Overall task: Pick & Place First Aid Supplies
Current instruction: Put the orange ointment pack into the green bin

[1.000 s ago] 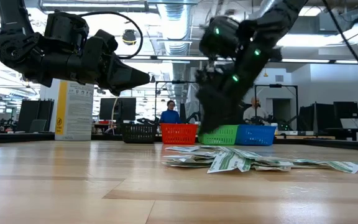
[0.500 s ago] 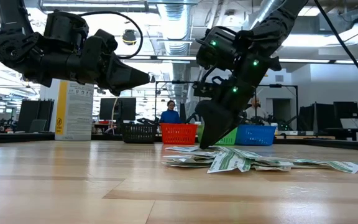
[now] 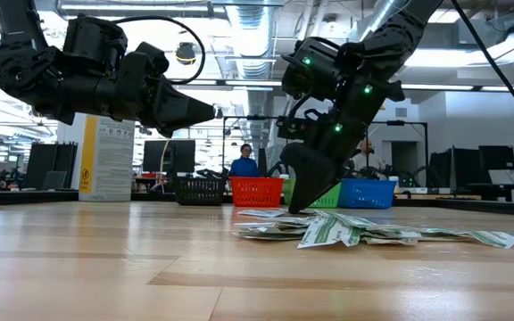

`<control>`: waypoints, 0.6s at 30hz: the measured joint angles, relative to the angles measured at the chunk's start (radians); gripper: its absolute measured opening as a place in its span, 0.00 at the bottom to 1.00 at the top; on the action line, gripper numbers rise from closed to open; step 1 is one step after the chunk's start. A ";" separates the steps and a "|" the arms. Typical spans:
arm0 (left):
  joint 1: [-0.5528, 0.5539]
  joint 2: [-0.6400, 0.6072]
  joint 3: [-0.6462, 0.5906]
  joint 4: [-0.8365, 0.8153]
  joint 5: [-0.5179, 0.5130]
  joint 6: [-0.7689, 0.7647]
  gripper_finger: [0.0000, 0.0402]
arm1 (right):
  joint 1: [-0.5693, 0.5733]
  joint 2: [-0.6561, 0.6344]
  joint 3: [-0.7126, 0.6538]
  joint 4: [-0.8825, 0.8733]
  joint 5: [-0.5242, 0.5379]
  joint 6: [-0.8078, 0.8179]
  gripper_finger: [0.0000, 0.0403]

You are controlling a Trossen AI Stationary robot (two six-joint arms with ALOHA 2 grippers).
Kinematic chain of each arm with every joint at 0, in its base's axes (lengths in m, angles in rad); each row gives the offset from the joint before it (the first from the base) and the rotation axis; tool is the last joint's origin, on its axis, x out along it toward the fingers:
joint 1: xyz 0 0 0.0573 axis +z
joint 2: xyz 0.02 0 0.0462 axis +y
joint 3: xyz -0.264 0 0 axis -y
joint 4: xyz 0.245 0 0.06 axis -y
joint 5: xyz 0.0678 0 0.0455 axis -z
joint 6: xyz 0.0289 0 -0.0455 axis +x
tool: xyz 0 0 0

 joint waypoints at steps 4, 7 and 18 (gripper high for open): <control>0.000 0.000 0.000 0.000 0.000 0.000 0.25 | 0.000 0.000 0.000 0.000 0.001 0.000 0.25; 0.000 0.000 0.000 0.000 0.000 0.000 0.25 | 0.000 0.000 -0.001 0.003 0.002 0.000 0.23; 0.000 0.000 0.000 0.000 0.000 0.000 0.25 | -0.001 0.001 -0.002 0.010 0.003 -0.003 0.17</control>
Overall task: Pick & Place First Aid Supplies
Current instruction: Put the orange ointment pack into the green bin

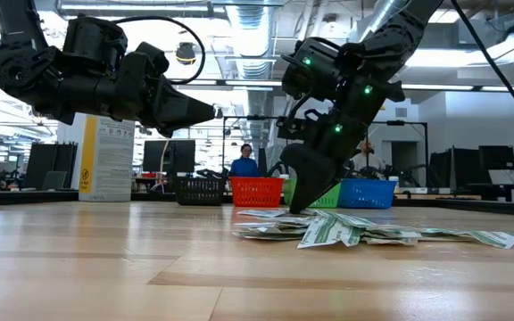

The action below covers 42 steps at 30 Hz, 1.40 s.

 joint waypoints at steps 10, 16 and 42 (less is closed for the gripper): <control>0.000 0.000 0.000 0.000 0.000 0.000 0.25 | -0.002 -0.006 0.035 -0.069 0.004 -0.001 0.17; 0.000 0.000 0.000 0.000 0.000 0.000 0.25 | -0.001 -0.006 0.089 -0.132 0.006 -0.016 0.17; 0.000 0.000 0.000 0.000 0.000 0.000 0.25 | 0.000 -0.005 0.090 -0.138 0.003 -0.044 0.42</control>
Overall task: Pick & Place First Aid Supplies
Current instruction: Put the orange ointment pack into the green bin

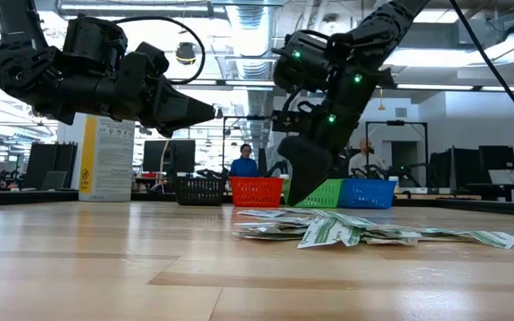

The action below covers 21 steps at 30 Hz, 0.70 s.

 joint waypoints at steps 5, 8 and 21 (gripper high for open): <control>0.000 0.000 0.000 0.000 0.000 0.000 0.25 | -0.007 0.000 -0.030 0.012 -0.006 0.010 0.55; 0.000 0.000 0.000 0.000 0.000 0.000 0.25 | -0.014 -0.001 -0.049 0.037 -0.009 0.027 0.57; 0.000 0.000 0.000 0.000 0.000 0.000 0.25 | -0.032 -0.003 -0.089 0.097 -0.039 0.032 0.35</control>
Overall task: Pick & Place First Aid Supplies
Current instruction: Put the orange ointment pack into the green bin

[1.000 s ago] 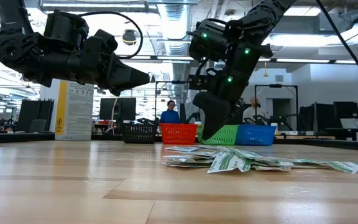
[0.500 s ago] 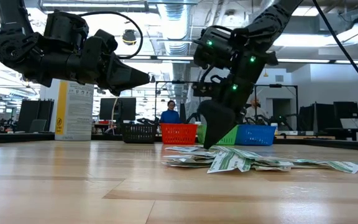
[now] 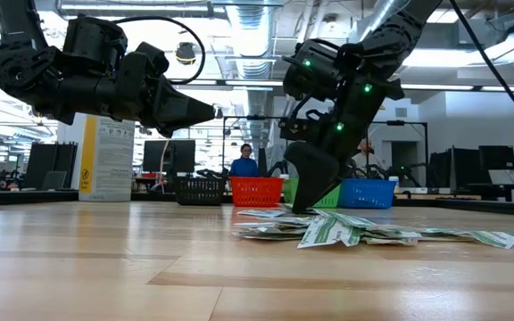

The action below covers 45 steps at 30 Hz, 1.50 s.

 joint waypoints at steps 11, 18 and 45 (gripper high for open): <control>0.000 0.000 0.000 0.000 0.000 0.000 0.25 | 0.001 0.000 -0.001 0.000 0.012 -0.004 0.18; 0.000 0.000 0.000 0.000 0.000 0.000 0.25 | 0.009 0.002 0.017 -0.018 0.015 -0.029 0.18; 0.000 0.000 0.000 0.000 0.000 0.000 0.25 | 0.019 -0.077 0.043 -0.086 0.101 -0.056 0.18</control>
